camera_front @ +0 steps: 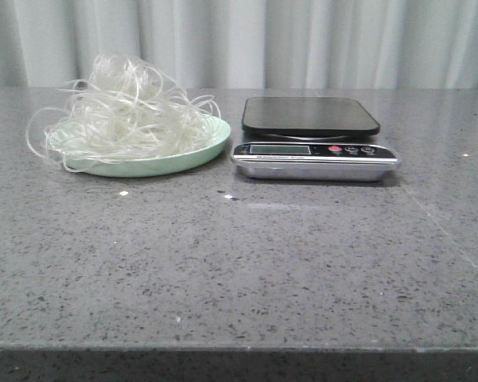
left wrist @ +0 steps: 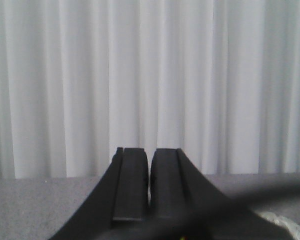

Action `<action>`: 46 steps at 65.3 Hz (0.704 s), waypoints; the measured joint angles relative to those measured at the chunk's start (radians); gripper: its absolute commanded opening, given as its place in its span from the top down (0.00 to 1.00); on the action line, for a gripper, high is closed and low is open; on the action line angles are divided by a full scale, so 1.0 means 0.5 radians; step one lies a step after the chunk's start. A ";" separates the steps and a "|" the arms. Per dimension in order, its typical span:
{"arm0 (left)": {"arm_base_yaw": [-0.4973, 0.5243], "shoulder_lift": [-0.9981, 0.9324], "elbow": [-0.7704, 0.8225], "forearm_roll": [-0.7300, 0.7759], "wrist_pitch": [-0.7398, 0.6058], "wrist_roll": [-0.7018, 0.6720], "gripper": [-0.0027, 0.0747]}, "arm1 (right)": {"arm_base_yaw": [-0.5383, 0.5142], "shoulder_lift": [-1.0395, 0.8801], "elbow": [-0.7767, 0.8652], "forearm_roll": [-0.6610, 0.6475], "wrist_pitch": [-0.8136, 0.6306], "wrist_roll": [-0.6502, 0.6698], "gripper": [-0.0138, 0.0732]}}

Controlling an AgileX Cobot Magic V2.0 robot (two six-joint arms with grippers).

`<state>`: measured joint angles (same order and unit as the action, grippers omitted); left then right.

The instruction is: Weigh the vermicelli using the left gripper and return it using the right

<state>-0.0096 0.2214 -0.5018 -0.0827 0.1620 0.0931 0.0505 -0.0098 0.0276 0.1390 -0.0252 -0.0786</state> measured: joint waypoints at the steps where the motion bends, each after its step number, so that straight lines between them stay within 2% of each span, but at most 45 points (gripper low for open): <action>1: 0.000 0.009 0.001 0.000 0.004 0.000 0.80 | 0.000 0.000 0.000 0.000 0.000 0.000 0.63; 17: -0.016 0.209 -0.005 -0.008 0.130 0.000 0.79 | 0.000 0.000 0.000 0.000 0.000 0.000 0.63; 21: -0.037 0.225 -0.005 -0.016 0.134 0.000 0.76 | 0.000 0.000 0.000 0.000 0.000 0.000 0.63; 27: -0.074 0.235 -0.001 -0.016 0.138 0.000 0.63 | 0.000 0.000 0.000 0.000 0.000 0.000 0.63; 28: -0.083 0.237 -0.001 -0.016 0.138 0.000 0.56 | 0.000 0.000 0.000 0.000 0.000 0.000 0.63; 29: -0.089 0.237 -0.001 -0.016 0.138 0.000 0.56 | 0.000 0.000 0.000 0.000 0.000 0.000 0.63; 30: -0.104 0.237 -0.001 -0.016 0.138 0.000 0.50 | 0.000 0.000 0.000 0.000 0.000 0.000 0.63; 34: -0.134 0.240 -0.001 -0.016 0.138 0.000 0.36 | 0.000 0.000 0.000 0.000 0.000 0.000 0.63; 40: -0.178 0.240 -0.001 -0.016 0.142 0.000 0.20 | 0.000 0.000 0.000 0.000 0.000 0.000 0.63; 46: -0.228 0.252 -0.005 -0.016 0.147 0.000 0.14 | 0.000 0.000 0.000 0.000 0.000 0.000 0.63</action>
<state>-0.1238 0.3476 -0.5043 -0.0906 0.2353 0.0931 0.0505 -0.0098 0.0276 0.1390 -0.0252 -0.0786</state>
